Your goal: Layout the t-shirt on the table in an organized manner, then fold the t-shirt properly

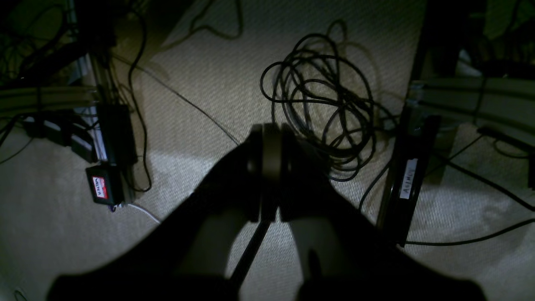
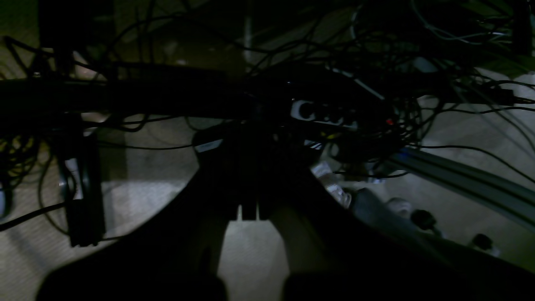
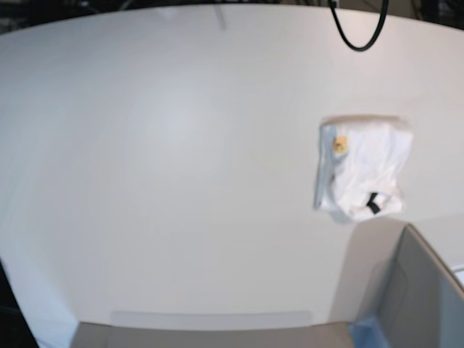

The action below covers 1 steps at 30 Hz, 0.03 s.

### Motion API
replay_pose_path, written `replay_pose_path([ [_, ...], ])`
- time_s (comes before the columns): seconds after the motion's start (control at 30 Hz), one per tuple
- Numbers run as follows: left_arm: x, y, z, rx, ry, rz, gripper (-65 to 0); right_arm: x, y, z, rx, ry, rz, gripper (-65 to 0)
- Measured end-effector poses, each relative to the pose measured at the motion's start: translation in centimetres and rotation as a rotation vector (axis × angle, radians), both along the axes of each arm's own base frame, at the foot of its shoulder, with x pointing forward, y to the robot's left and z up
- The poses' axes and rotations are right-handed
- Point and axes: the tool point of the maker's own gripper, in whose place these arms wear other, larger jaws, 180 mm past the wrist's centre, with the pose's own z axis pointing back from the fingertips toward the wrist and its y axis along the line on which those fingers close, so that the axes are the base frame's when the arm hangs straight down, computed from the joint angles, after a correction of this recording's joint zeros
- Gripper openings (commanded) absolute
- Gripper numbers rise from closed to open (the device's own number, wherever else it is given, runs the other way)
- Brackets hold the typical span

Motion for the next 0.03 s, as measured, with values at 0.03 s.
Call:
replay_pose_path([
  [0.03, 0.02, -0.22, -0.04, -0.003, -0.001, 0.001, -65.0, -0.01, 0.18, -0.04, 0.003, 0.000, 0.000, -65.0],
])
